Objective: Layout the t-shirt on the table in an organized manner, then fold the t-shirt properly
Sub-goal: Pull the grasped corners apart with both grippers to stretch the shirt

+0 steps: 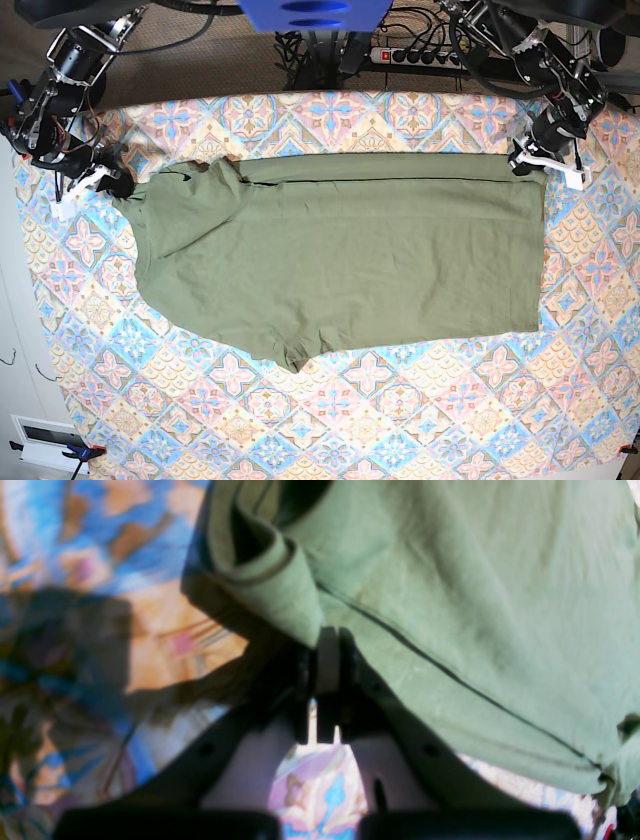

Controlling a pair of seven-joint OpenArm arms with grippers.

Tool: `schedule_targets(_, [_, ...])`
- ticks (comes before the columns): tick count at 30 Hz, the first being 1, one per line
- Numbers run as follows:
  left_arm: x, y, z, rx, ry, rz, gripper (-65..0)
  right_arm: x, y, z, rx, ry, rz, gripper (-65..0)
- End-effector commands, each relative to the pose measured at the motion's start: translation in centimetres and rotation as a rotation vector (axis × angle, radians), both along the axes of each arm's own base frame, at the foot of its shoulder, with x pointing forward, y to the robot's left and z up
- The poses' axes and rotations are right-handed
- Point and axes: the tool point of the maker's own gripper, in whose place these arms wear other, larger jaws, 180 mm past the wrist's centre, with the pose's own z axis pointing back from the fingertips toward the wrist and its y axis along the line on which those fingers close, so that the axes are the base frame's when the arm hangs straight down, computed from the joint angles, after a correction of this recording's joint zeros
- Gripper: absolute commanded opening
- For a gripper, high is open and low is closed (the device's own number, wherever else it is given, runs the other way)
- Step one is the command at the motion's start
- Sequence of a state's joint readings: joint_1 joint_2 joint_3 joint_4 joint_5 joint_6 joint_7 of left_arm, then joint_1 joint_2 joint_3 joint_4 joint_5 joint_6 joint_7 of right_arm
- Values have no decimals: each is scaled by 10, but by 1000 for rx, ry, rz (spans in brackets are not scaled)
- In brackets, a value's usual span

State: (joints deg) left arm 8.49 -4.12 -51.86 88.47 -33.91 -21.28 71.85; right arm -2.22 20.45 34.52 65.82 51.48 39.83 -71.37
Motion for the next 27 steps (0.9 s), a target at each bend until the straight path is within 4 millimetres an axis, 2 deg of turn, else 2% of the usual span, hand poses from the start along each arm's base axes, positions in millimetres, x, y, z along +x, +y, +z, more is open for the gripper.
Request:
schedule_targets(1, [0, 16, 9, 50, -2, -2, -650, 10, -13, 16, -27, -53, -11, -643])
schedule_targets(5, [-10, 23, 12, 50, -2, -4, -650, -15, -13, 3, -33, 8, -3, -643])
schedule_targets(8, [-22, 31, 12, 59, 15, -8, -650, -28, -11, 5, -37, 3, 3, -643])
schedule_targets(12, [-34, 31, 7, 57, 41, -9, -650, -40, -7, 8, -15, -2, 6, -643])
schedule_targets(16, [-50, 30, 1, 54, 74, -8, -650, -59, -4, 6, -8, 16, 12, -643])
schedule_targets(22, [-66, 26, -3, 27, 93, -6, -650, -79, -3, 5, -33, 48, 34, -643])
schedule_targets(27, [-80, 27, -7, 26, 122, -6, -650, -87, -5, 10, -60, 47, 45, -643])
